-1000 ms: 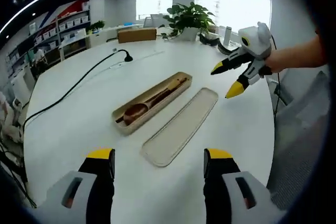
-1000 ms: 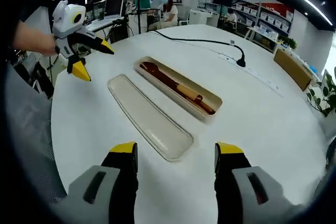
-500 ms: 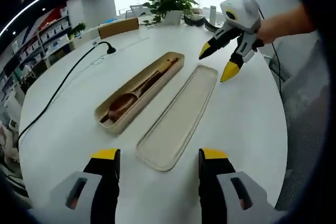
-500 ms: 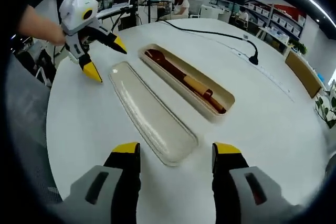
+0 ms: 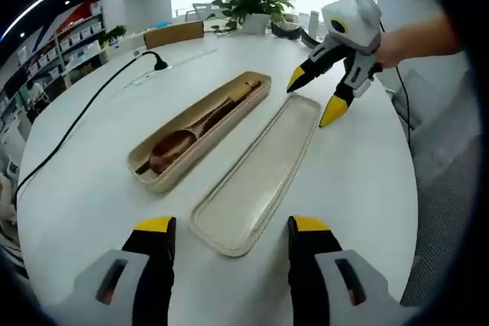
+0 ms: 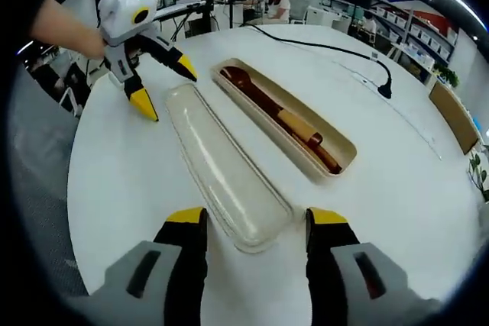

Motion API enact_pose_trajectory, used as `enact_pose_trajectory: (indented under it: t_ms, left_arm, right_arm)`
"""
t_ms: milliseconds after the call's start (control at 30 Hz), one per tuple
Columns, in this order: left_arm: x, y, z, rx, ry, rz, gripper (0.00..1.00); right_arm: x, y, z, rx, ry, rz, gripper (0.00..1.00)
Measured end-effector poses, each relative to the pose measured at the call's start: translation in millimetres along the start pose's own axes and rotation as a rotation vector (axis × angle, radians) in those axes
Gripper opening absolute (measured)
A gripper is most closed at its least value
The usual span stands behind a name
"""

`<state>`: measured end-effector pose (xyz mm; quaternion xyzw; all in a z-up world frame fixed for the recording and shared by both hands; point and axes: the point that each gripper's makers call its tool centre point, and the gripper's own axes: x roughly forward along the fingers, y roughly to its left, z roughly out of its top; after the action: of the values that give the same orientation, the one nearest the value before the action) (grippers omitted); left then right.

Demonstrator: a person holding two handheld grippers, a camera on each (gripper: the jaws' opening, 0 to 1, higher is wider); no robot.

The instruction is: Arrange the utensils inside the cutlery case until each visible utensil rests in its matching compartment.

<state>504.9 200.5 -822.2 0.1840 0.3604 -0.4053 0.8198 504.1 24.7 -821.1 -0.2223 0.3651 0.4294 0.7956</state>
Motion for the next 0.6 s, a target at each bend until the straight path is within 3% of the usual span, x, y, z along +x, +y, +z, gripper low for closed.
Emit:
enact_pose_trajectory:
  t_ms: [467,600]
  left_arm:
    - [-0.7,-5.4,2.4,0.031,0.005,-0.022,0.46]
    - [-2.5,-10.6,0.6,0.042,-0.003,-0.026,0.45]
  right_arm:
    - [-0.1,0.5,-2.1,0.020,-0.009,0.026,0.48]
    - [-3.0,5.4,-4.3,0.021,-0.020,0.032,0.48]
